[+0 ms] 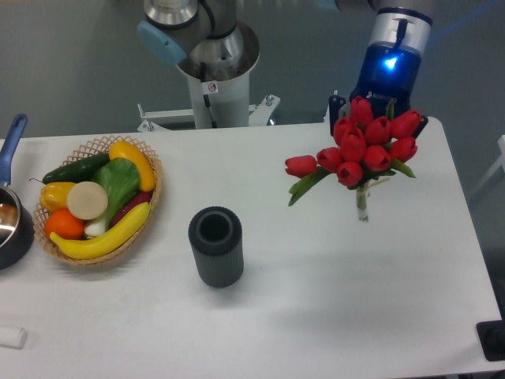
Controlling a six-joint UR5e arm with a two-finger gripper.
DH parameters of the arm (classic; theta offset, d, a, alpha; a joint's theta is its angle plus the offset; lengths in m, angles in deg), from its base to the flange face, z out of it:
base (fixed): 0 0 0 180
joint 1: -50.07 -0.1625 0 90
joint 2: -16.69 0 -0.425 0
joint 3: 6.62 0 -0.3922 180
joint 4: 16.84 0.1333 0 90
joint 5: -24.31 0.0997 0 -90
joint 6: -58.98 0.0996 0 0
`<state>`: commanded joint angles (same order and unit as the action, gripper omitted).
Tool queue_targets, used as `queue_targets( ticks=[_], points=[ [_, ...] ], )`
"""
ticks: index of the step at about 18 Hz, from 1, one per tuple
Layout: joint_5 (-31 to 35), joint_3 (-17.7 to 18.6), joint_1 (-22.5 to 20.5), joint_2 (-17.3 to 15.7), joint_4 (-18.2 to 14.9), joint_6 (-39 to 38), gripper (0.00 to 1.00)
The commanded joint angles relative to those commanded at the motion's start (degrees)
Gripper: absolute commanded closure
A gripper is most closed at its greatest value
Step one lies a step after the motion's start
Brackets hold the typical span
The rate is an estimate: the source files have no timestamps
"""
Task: Place the flowers on the table
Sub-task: 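Hold the red tulip bunch in the gripper above the table, then lower the held red tulips down onto the table surface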
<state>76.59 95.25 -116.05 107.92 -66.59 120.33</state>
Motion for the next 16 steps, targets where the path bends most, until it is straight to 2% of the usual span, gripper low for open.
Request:
queue_targets(
  ticks=[3, 6, 13, 16],
  points=[
    [7.28, 0.35, 1.49, -0.88, -1.32, 0.17, 0.48],
    [16.25, 0.35, 5.26, -0.27, -1.67, 0.44, 0.49],
    [39.10, -0.61, 13.79, 6.75, -2.02, 3.60, 0.48],
    [41.76, -1.14, 14.77, 10.53, -1.67, 3.78, 0.48]
  ],
)
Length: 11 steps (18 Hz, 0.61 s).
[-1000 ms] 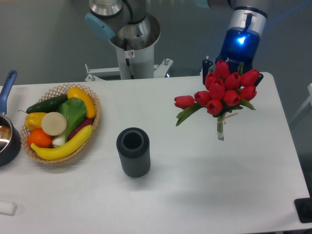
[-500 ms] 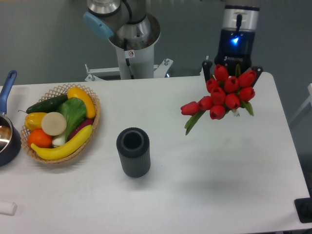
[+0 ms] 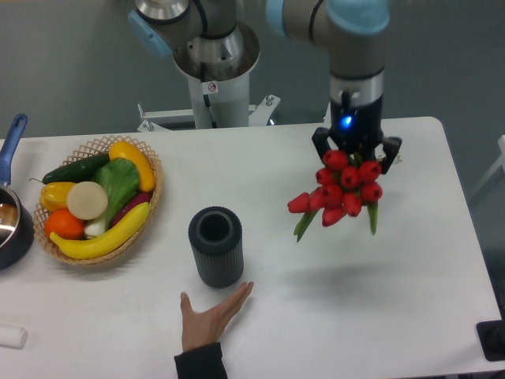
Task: Place the flowers on the table
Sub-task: 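Lower the held red tulips down onto the table surface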
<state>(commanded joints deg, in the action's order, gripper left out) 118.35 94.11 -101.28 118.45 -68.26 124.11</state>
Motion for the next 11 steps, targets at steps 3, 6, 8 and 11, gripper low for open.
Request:
queue_targets(
  ticks=[3, 6, 8, 11],
  points=[
    [3.85, -0.61, 0.35, 4.48, 0.18, 0.00, 0.48],
    [10.27, -2.55, 2.63, 8.96, -0.26, 0.17, 0.48],
    [11.43, -2.81, 3.25, 11.78, 0.53, 0.79, 0.48],
    [10.90, -4.65, 3.34, 14.59, 0.44, 0.70, 0.48]
  ],
)
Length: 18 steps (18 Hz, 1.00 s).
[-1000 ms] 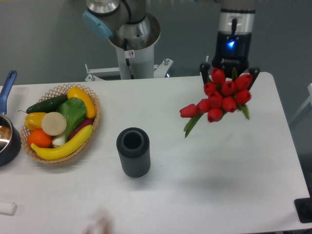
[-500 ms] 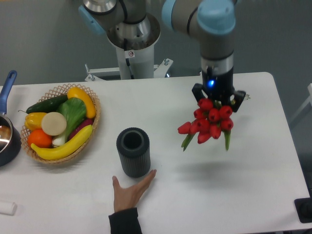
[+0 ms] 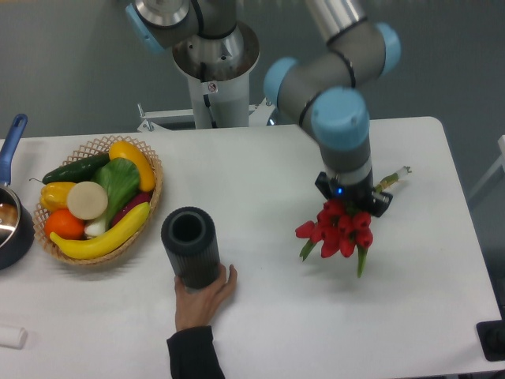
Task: Place the flowers on the table
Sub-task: 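Lower the held red tulips down onto the table surface, then open the gripper and lift it up away from the tulips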
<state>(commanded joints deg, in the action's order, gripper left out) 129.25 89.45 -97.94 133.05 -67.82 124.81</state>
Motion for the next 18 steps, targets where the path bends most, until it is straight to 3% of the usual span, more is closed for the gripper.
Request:
queue_targets(
  ticks=[7, 8, 9, 10, 11, 14, 18],
  points=[
    [0.00, -1.15, 0.70, 3.00, 0.35, -0.53, 0.48],
    [-0.09, -1.15, 0.79, 3.08, 0.53, -0.44, 0.40],
    [-0.09, -1.15, 0.79, 3.17, 0.61, -0.44, 0.38],
    [-0.09, -1.15, 0.79, 3.26, 0.62, -0.27, 0.30],
    [-0.26, -1.24, 0.70, 3.26, 1.05, -0.18, 0.14],
    [-1.14, -1.41, 0.70, 3.00, 2.28, -0.09, 0.00],
    [-4.21, -1.24, 0.44, 0.28, 2.46, -0.53, 0.00]
  ],
)
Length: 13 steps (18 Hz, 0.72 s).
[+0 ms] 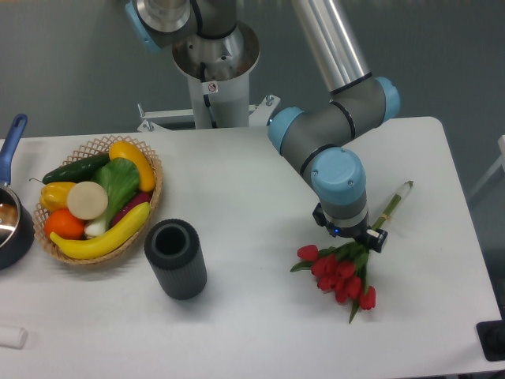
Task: Place the flowers on the table
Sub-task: 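Open the gripper and lift it up away from the tulips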
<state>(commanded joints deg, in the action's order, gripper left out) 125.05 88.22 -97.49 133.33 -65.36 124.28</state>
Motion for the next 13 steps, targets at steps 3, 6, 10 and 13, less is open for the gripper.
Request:
queue_targets(
  ticks=[3, 6, 10, 13],
  points=[
    [-4.21, -1.49, -0.35, -3.07, 0.52, -1.31, 0.00],
    [-10.19, -3.51, -0.97, -5.45, 0.53, -4.39, 0.00],
    [-14.06, -3.69, -1.32, -9.14, 0.53, -5.63, 0.00],
    [-15.13, -2.29, -2.45, -11.95, 0.53, -5.19, 0.00]
  ],
)
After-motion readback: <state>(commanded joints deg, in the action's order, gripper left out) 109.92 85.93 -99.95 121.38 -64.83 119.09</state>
